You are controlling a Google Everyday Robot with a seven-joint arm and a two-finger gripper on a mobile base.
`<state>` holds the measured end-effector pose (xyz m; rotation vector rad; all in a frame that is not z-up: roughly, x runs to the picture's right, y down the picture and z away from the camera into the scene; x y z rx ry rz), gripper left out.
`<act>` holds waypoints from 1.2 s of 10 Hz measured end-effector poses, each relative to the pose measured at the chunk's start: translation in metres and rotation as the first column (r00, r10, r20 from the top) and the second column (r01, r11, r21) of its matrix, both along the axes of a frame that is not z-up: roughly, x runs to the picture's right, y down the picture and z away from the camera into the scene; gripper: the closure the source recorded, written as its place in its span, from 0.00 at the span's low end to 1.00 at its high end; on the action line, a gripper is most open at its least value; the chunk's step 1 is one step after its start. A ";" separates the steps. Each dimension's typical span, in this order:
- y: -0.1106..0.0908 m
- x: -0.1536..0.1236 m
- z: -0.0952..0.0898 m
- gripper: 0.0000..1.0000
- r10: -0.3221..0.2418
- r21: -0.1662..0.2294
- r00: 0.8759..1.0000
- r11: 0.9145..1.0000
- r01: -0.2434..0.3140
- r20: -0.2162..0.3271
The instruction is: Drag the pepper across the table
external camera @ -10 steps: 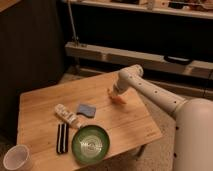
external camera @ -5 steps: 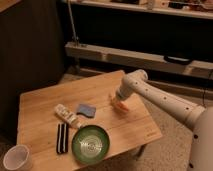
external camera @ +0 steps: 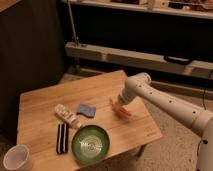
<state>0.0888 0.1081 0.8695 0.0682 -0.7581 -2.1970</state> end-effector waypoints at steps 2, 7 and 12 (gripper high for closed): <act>0.019 0.009 -0.016 1.00 -0.001 -0.029 1.000 1.000 0.000 -0.010; 0.048 0.009 -0.031 1.00 -0.022 -0.104 1.000 0.994 0.022 0.004; 0.076 0.018 -0.047 1.00 -0.049 -0.179 0.999 0.983 0.049 0.005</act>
